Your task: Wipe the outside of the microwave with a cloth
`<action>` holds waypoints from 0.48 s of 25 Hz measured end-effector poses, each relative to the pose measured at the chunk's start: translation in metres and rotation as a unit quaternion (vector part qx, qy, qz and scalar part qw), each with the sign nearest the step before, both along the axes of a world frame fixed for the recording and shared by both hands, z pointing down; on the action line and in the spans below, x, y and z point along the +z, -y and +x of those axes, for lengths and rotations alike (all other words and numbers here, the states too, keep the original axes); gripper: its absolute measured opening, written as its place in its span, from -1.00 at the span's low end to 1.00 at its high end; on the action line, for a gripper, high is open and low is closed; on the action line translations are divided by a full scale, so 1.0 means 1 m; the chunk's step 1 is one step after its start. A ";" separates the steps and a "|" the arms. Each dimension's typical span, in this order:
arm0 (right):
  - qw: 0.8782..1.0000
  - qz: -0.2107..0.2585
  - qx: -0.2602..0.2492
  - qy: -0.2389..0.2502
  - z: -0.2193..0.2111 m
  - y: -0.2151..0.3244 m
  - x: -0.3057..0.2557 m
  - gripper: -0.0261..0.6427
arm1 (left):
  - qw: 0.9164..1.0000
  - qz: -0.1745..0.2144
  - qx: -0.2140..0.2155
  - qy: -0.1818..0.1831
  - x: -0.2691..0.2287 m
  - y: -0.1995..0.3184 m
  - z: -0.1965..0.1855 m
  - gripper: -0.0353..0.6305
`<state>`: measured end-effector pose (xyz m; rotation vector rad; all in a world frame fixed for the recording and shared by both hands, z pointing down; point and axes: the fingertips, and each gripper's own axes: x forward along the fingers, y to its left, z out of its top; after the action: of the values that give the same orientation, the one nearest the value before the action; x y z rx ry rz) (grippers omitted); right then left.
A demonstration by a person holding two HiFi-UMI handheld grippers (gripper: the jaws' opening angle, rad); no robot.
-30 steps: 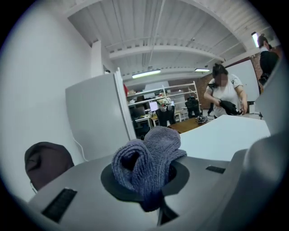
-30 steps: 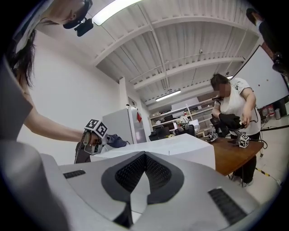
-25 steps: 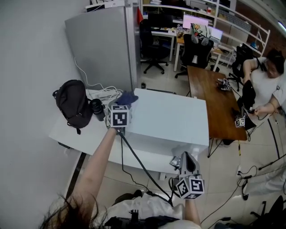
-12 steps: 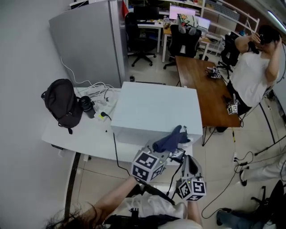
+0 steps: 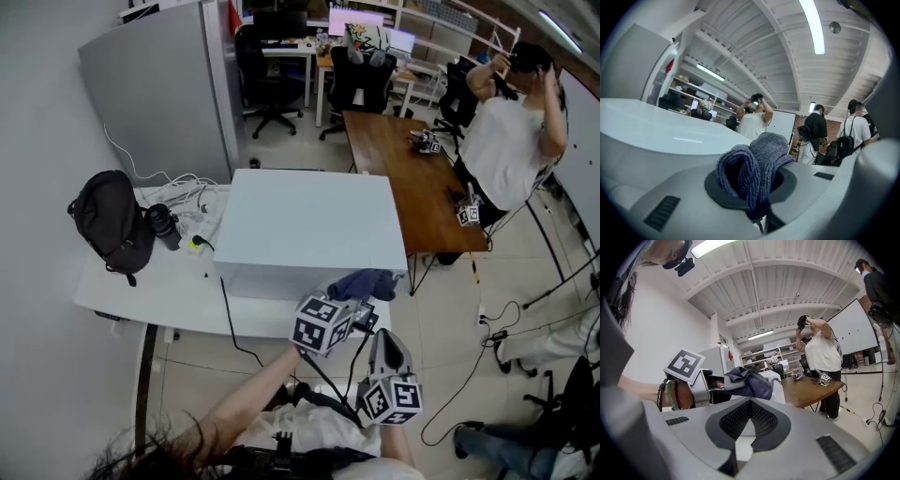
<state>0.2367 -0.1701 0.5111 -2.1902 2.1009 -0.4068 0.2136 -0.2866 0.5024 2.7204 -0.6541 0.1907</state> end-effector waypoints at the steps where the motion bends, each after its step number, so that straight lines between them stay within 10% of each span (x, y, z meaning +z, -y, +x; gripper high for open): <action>1: 1.000 0.001 -0.002 -0.001 -0.002 0.000 -0.001 -0.86 | 1.000 -0.005 -0.012 -0.001 0.002 0.003 -0.013 -0.74; 7: 1.000 0.014 -0.021 -0.004 -0.017 0.017 -0.009 -0.86 | 0.990 -0.012 -0.137 0.013 0.019 0.037 -0.132 -0.74; 12: 0.999 0.025 -0.043 0.002 -0.036 0.030 -0.016 -0.86 | 0.959 -0.021 -0.282 0.013 0.028 0.064 -0.259 -0.74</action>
<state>0.2003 -0.2005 0.4952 -2.0762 2.1837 -0.3598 -0.0454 -0.3508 0.5306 2.3734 -1.3757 0.0969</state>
